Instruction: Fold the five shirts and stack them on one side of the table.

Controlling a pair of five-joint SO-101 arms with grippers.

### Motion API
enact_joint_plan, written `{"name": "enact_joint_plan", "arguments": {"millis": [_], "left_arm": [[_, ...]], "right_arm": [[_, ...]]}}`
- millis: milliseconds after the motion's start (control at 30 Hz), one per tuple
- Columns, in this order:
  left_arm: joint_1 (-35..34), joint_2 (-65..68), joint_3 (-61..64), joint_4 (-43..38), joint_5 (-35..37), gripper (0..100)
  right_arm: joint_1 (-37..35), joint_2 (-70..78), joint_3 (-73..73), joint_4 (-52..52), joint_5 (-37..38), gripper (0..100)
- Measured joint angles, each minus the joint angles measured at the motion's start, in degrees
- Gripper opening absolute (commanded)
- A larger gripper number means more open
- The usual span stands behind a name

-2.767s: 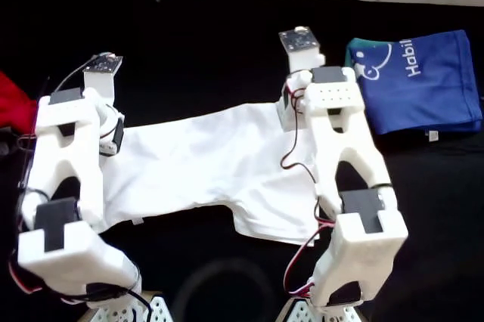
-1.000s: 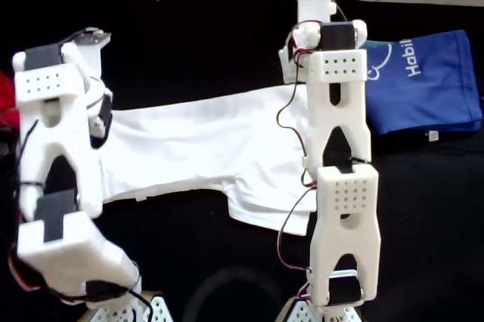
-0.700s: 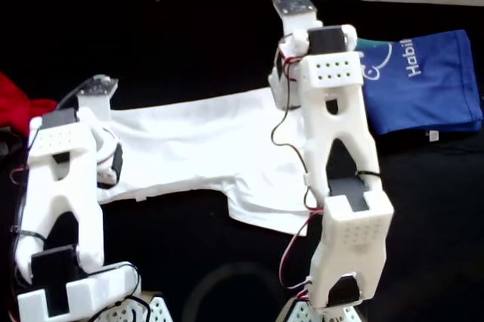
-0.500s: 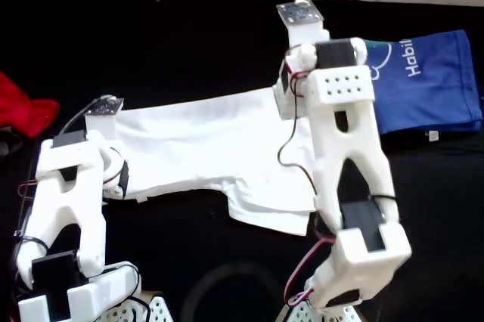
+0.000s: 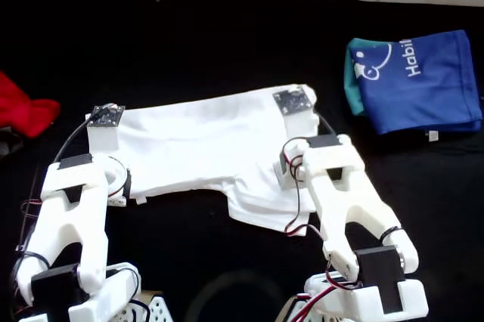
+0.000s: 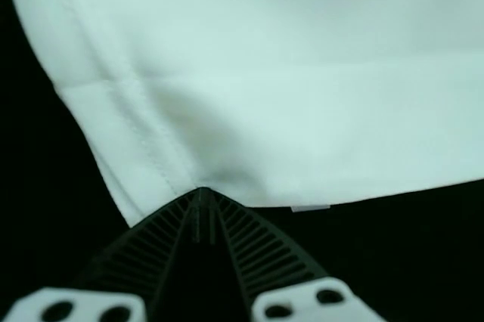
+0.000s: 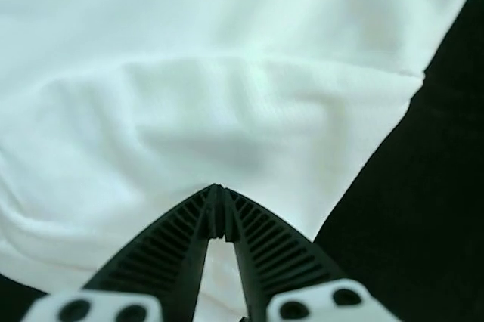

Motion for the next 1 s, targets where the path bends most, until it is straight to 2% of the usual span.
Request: {"name": "enact_joint_plan", "arguments": {"millis": [233, 333, 500, 667, 800, 900, 1000], "left_arm": [[-0.4, -0.1, 0.1, -0.2, 0.0, 1], [-0.4, -0.1, 0.1, -0.2, 0.0, 1], [-0.4, -0.1, 0.1, -0.2, 0.0, 1], [-0.4, -0.1, 0.1, -0.2, 0.0, 1], [-2.2, -0.2, 0.1, -0.2, -0.2, 1], [-4.0, 0.0, -0.3, -0.2, -3.8, 1], [-5.0, 0.2, -1.3, 1.7, -7.0, 1]], "right_arm": [[-1.4, -1.3, 4.7, -0.6, 5.5, 0.5], [-4.0, -2.0, 5.1, 2.8, 7.2, 0.5], [-7.1, -2.0, 5.1, 5.9, 7.6, 0.5], [-7.1, -2.0, 3.3, 7.7, 7.6, 0.5], [-7.1, -2.7, -1.0, 13.6, 7.6, 0.5], [-7.7, -6.9, -1.9, 17.3, 7.6, 0.5], [-8.9, -12.0, 0.6, 16.3, 7.6, 0.5]]}}
